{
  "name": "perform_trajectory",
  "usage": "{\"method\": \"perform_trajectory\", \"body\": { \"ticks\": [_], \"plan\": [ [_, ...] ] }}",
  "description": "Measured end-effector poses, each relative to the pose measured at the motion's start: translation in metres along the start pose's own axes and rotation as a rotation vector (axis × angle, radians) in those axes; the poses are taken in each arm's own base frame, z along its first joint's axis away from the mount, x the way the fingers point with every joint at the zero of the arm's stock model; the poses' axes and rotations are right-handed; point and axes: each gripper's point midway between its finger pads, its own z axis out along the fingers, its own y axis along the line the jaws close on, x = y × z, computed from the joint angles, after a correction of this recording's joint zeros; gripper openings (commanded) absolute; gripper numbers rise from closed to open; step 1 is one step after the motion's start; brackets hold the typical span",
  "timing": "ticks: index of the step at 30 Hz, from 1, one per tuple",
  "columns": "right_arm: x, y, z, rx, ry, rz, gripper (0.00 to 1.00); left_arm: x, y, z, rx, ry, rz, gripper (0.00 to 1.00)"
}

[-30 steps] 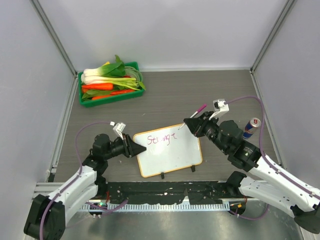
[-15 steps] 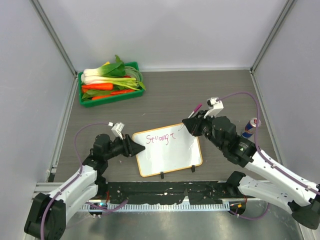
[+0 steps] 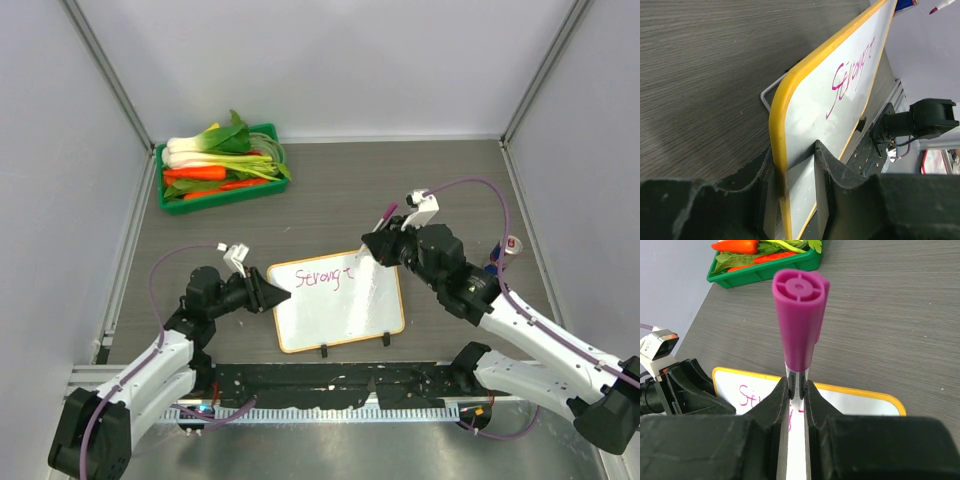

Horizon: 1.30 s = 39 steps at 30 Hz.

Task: Write a sentence on the whiteboard

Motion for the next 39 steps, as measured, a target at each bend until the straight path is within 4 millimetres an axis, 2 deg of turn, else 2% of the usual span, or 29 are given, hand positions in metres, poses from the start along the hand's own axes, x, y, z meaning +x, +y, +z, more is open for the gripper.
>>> {"method": "perform_trajectory", "body": {
  "ticks": [19,32,39],
  "plan": [
    [0.025,-0.001,0.009,-0.089,-0.017,-0.049,0.01,-0.002,0.005,-0.012,-0.081,-0.047,-0.037,0.00],
    [0.018,0.000,0.027,-0.084,-0.080,-0.041,0.01,-0.002,0.007,-0.009,-0.094,-0.032,-0.055,0.00],
    [0.029,-0.007,0.035,-0.063,-0.071,-0.040,0.01,-0.002,0.007,-0.009,-0.094,-0.032,-0.055,0.00]
  ]
}}
